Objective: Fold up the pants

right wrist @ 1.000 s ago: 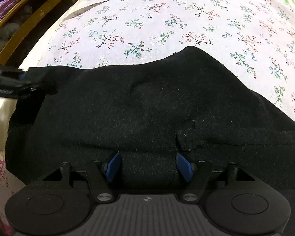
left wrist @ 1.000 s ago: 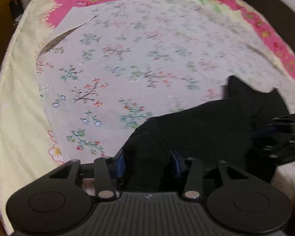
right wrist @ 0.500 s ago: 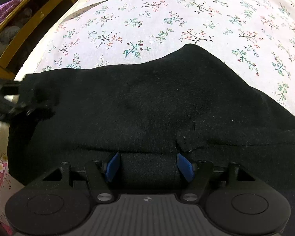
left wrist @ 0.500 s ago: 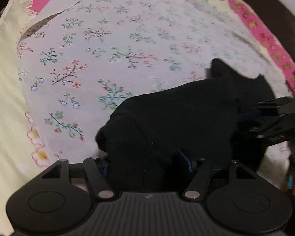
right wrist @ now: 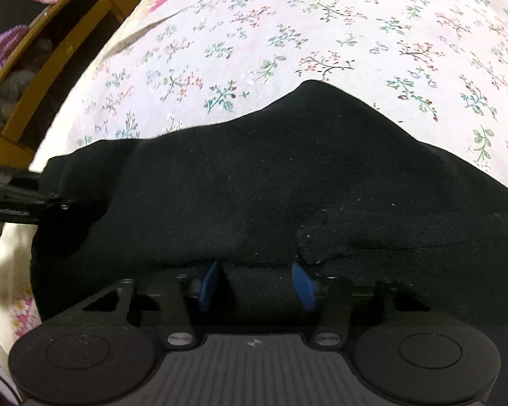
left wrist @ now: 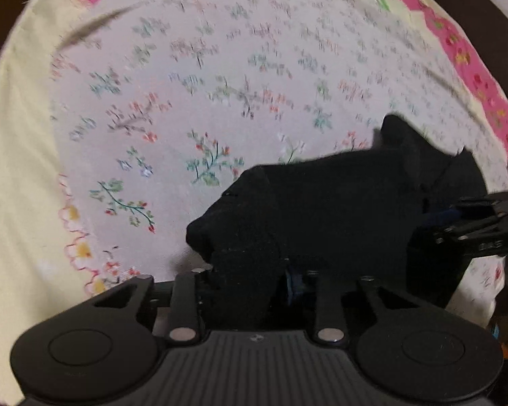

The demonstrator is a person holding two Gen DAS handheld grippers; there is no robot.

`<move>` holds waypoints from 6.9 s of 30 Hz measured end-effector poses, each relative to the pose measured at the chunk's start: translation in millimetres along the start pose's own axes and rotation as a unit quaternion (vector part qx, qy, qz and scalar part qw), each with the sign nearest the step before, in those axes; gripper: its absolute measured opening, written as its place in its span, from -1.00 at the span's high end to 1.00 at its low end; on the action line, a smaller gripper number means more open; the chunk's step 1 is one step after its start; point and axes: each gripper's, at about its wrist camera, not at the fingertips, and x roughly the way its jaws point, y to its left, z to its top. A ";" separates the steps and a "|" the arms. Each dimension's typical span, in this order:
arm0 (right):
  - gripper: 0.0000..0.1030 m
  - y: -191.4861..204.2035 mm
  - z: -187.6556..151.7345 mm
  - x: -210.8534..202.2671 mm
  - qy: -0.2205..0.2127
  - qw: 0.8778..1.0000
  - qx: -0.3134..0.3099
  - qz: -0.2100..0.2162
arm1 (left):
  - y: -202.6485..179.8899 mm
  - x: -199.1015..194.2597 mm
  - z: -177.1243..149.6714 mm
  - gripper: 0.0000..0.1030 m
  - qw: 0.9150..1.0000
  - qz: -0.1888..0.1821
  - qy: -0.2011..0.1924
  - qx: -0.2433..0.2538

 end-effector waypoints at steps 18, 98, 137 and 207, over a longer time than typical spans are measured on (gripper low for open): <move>0.42 -51.9 -4.7 -57.2 -0.045 0.987 0.000 0.154 | -147.1 6.3 32.8 0.31 0.985 -0.140 -0.026 -0.098; 0.41 -193.3 -96.6 -124.2 -0.065 0.994 0.071 0.056 | -351.7 142.5 123.1 -0.50 0.977 -0.210 -0.023 -0.018; 1.00 -215.4 -13.9 -87.5 -0.084 0.993 0.012 -0.077 | -241.1 122.4 102.5 -0.27 0.996 0.040 -0.074 0.042; -0.56 -79.6 -165.4 -255.9 -0.205 0.970 0.092 -0.088 | -374.5 -58.8 -47.1 -1.00 0.974 0.146 -0.153 0.085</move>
